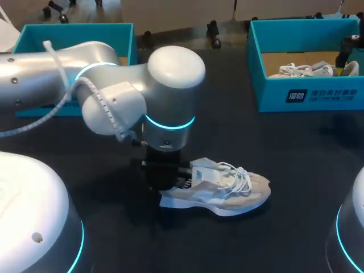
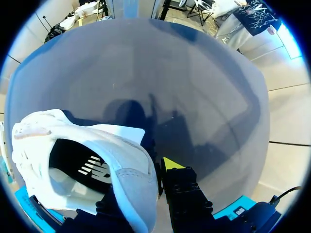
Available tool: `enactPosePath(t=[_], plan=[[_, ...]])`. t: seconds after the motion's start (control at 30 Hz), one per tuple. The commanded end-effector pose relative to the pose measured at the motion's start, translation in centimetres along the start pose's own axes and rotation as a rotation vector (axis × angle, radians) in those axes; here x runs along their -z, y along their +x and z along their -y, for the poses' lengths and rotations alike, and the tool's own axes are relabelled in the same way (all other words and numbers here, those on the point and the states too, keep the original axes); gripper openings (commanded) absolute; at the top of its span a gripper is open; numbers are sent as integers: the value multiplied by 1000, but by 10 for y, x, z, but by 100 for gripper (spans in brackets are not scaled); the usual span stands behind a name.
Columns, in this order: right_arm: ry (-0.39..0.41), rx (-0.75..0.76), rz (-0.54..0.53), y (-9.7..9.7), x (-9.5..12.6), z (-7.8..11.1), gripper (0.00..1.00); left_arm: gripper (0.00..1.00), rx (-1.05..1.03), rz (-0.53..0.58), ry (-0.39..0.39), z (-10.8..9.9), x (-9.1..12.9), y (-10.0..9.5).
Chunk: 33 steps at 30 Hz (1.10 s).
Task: Take the shoe out of the shoebox, open the shoe tongue, remove and reinsert the insole, then place the shoe into the shoebox
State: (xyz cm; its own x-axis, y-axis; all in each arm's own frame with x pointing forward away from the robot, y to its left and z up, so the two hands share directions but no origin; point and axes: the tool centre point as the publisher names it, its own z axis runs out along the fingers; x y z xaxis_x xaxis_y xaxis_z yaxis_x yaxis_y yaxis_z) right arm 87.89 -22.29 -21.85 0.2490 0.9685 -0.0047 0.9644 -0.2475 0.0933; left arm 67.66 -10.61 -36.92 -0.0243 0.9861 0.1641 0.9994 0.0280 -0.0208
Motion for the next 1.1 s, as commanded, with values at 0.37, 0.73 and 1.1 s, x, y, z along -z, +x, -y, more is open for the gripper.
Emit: enactPosePath(t=[0.37, 0.73, 1.1], plan=[[-1, -1, 1, 0, 0, 0, 100, 0, -6, -3, -8, -1, -14, -16], [-1, -1, 1, 0, 0, 0, 100, 0, -11, -13, -13, -4, -23, -19], [-1, -1, 1, 0, 0, 0, 100, 74, -40, 26, -7, -2, -21, -21]])
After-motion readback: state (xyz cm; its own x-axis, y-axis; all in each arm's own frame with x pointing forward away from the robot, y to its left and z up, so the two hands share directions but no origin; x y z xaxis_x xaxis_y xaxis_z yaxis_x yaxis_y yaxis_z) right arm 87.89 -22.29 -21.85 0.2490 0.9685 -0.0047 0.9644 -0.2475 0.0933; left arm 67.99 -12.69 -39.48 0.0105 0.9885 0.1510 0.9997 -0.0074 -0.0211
